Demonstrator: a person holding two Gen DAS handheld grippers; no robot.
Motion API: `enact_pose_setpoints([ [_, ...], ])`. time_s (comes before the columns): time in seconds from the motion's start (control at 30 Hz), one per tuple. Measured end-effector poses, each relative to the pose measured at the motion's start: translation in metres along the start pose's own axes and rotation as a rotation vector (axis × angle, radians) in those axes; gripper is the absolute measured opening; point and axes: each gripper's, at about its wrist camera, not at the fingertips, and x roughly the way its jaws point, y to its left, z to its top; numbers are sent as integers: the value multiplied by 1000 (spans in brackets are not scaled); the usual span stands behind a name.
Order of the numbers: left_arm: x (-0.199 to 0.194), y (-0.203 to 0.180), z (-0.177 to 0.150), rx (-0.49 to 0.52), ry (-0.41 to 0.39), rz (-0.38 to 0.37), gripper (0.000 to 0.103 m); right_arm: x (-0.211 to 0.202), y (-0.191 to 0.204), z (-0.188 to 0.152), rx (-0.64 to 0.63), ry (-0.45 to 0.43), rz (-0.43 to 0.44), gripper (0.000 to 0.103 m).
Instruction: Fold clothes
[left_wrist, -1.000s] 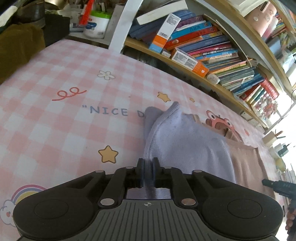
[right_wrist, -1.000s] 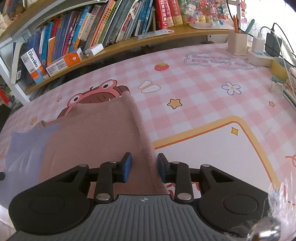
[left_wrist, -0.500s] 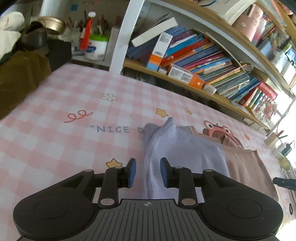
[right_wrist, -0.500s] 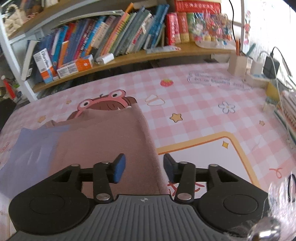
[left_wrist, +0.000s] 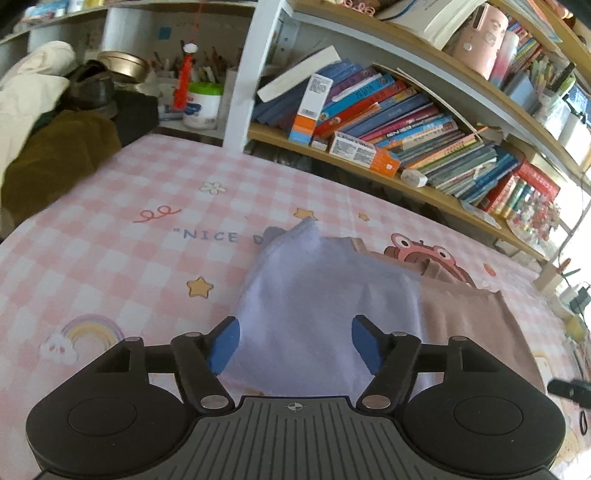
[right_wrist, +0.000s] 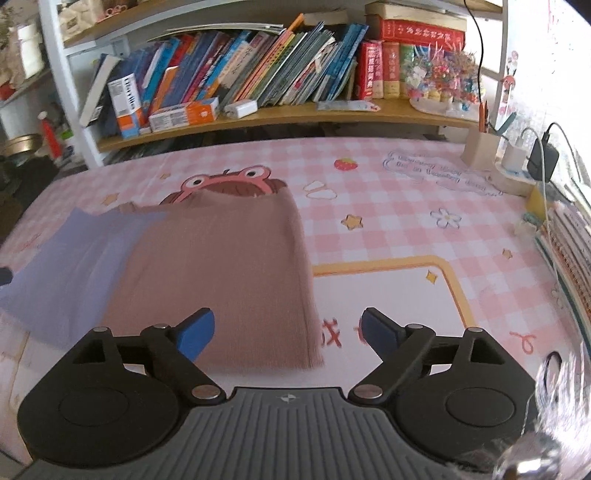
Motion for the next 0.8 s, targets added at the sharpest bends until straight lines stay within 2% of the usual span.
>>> enact_pose_setpoints([
  [0.2,-19,-17,-30,-89,13,55,73,-4,-14,-17,-36,35,87,87],
  [0.4,-25,-14,-56,-296,36,68,72,-1,-32,-22,-47,55,136,87],
  [0.63,-18,1,-56,-459,28,82,72,1,-42,-23,-22,61,160,87],
  [0.7,-13,8,-52,-502,20,84,72,3,-45,-20,16,62,170,87],
  [0.8,-4,21,-47,-592,1,71,71,10,-52,-13,96,93,217,82],
])
